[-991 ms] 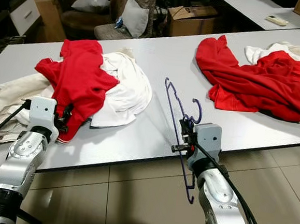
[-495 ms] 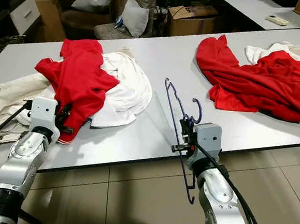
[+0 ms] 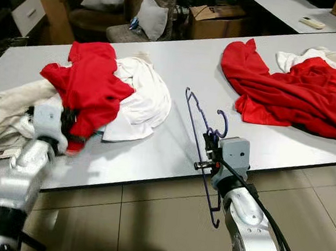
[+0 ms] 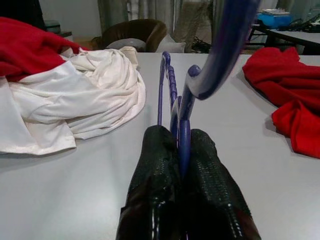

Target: Hang hanger

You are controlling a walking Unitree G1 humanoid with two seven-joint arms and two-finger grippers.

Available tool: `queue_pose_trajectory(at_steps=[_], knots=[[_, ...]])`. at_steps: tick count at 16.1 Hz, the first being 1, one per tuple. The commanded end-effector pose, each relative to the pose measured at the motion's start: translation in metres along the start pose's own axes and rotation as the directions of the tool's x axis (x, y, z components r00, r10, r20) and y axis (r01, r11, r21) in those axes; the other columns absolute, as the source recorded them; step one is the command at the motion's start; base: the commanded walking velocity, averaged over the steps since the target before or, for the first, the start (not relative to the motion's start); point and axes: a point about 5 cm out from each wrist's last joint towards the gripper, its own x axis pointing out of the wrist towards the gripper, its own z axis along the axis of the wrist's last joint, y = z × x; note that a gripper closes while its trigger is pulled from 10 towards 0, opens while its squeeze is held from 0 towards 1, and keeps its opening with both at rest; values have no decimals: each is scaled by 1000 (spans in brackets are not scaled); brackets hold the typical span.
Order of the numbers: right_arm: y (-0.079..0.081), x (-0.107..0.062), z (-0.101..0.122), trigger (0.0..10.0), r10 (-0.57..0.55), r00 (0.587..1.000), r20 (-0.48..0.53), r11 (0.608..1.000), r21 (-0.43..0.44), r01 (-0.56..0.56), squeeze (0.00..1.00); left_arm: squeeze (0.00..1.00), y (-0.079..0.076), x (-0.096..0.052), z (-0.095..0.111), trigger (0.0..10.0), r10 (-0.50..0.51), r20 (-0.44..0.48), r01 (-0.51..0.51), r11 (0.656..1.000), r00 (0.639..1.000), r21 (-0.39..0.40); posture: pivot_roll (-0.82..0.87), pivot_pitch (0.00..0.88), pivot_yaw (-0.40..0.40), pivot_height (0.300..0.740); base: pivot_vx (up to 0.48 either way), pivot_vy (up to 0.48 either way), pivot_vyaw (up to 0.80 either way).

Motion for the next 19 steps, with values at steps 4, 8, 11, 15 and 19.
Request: queue_pose_trajectory(at_steps=[4, 8, 11, 15, 19], knots=[[1, 4, -2, 10000, -1, 1000, -6, 1000, -2, 1, 0, 0, 17, 40, 99, 0, -60, 256, 38, 995, 965, 90, -138, 0, 114, 740, 0, 0, 0], [-4, 6, 0, 10000, -30, 999, 11, 1000, 6, 30, 0, 0, -45, 60, 182, 0, -406, 402, 200, 863, 821, 463, -149, 0, 128, 740, 0, 0, 0], [-1, 3, -3, 10000, -42, 999, 3, 999, 15, 42, 0, 0, -145, 52, 112, 10000, -700, 120, 581, 665, 704, 470, -174, 0, 154, 740, 0, 0, 0], [-3, -4, -4, 10000, -73, 997, -5, 997, 20, 73, 0, 1000, -158, 42, 53, 10000, -754, -84, 731, 594, 651, 335, -197, 0, 175, 740, 0, 0, 0], [-6, -9, -6, 10000, -91, 996, -14, 996, 22, 91, 0, 1000, -145, 45, 82, 10000, -742, 153, 755, 655, 652, -42, -199, 0, 169, 740, 0, 0, 0]])
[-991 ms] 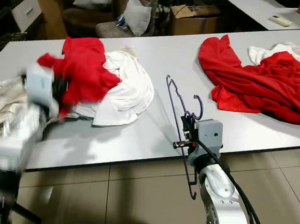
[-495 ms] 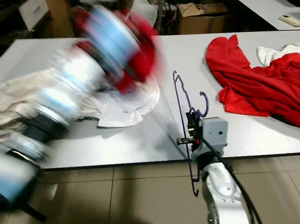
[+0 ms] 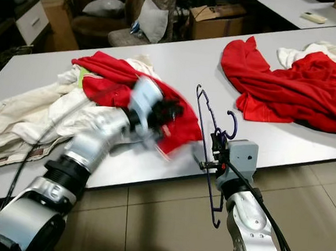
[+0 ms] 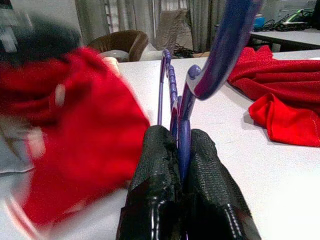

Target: Hang hanger

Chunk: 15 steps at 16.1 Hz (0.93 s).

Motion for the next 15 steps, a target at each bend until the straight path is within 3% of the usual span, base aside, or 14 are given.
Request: queue_pose_trajectory(at_steps=[1, 3, 5, 6, 7, 8, 9, 12, 13, 15], knots=[[-3, -1, -4, 10000, -18, 999, -33, 1000, 1, 18, 0, 1000, 5, -5, 11, 10000, 3, 67, 3, 996, 998, -88, -200, 0, 167, 740, 0, 0, 0], [-15, -4, -1, 10000, -45, 999, -29, 999, -4, 45, 0, 1000, 10, -15, 20, 10000, 46, 134, -30, 992, 990, -122, -202, 0, 160, 740, 0, 0, 0], [-34, -7, 2, 10000, -97, 995, -27, 995, 3, 98, 0, 1000, 24, -28, 13, 10000, 133, 71, -132, 991, 988, -22, -205, 0, 153, 740, 0, 0, 0], [-46, -11, 2, 10000, -120, 992, -39, 993, -7, 120, 0, 169, 31, -37, 4, 10000, 153, -16, -151, 983, 988, 108, -207, 0, 151, 740, 0, 0, 0], [-52, -14, 1, 10000, -129, 990, -53, 992, -22, 128, 0, 0, 31, -41, 0, 10000, 123, -64, -110, 977, 990, 183, -208, 0, 149, 740, 0, 0, 0], [-66, -21, -5, 10000, -162, 982, -99, 986, -59, 157, 0, 0, 24, -46, -6, 10000, 15, -147, 30, 954, 989, 297, -213, 0, 151, 740, 0, 0, 0], [-81, -30, -9, 10000, -202, 969, -138, 978, -83, 192, 0, 0, 11, -49, -11, 10000, -116, -224, 193, 913, 968, 360, -220, 0, 153, 740, 0, 0, 0], [-91, -40, -8, 10000, -217, 966, -144, 975, -78, 207, 0, 0, 4, -50, -19, 10000, -175, -301, 295, 859, 938, 420, -234, 0, 163, 740, 0, 0, 0], [-94, -47, -8, 10000, -217, 965, -149, 975, -82, 206, 0, 0, 2, -46, -22, 10000, -182, -323, 327, 813, 929, 482, -243, 0, 170, 740, 0, 0, 0], [-95, -51, -8, 10000, -223, 963, -152, 974, -84, 213, 0, 0, 0, -37, -22, 10000, -172, -313, 327, 766, 934, 553, -248, 0, 177, 740, 0, 0, 0]])
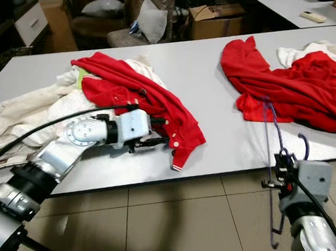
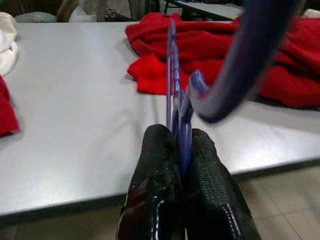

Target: Hang hanger

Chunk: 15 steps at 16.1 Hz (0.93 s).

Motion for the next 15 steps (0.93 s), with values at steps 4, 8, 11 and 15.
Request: queue_pose_trajectory(at_steps=[4, 8, 11, 15], knots=[[12, -1, -6, 10000, 24, 999, -32, 1000, 21, -24, 0, 0, 18, 8, -4, 10000, 127, -83, -112, 980, 989, 164, -258, 0, 190, 740, 0, 0, 0], [22, 0, -6, 10000, 51, 998, -28, 998, 31, -50, 0, 0, 28, 15, -12, 10000, 219, -133, -174, 943, 967, 285, -260, 0, 194, 740, 0, 0, 0], [27, -1, -6, 10000, 59, 998, -27, 998, 33, -58, 0, 0, 40, 9, -24, 10000, 268, -220, -187, 925, 938, 330, -261, 0, 198, 740, 0, 0, 0], [28, 0, -6, 10000, 61, 998, -27, 998, 32, -60, 0, 0, 30, 22, -15, 3843, 148, -142, -99, 947, 979, 307, -259, 0, 198, 740, 0, 0, 0]])
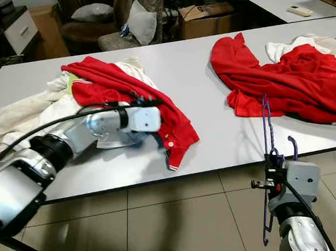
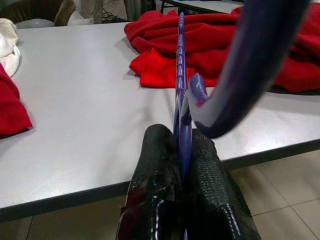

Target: Hang hanger

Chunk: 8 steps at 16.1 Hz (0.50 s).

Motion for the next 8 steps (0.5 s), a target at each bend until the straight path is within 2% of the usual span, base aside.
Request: queue_pose_trajectory(at_steps=[1, 2, 3, 8], knots=[[7, 0, -5, 10000, 27, 999, -34, 1000, 14, -26, 0, 0, 1, 0, 2, 2549, -26, 20, 26, 1000, 999, -4, -259, 0, 198, 740, 0, 0, 0], [8, 0, -6, 10000, 28, 999, -34, 1000, 13, -28, 0, 0, -5, 2, 5, 1059, -78, 47, 78, 997, 996, -10, -260, 0, 199, 740, 0, 0, 0], [8, 0, -6, 10000, 28, 999, -34, 1000, 12, -28, 0, 0, -10, 4, 4, 0, -127, 37, 127, 992, 991, 2, -260, 0, 199, 740, 0, 0, 0], [9, 0, -6, 10000, 25, 999, -32, 1000, 10, -25, 0, 0, -5, 7, 2, 0, -134, -10, 134, 991, 991, 29, -269, 0, 212, 740, 0, 0, 0]])
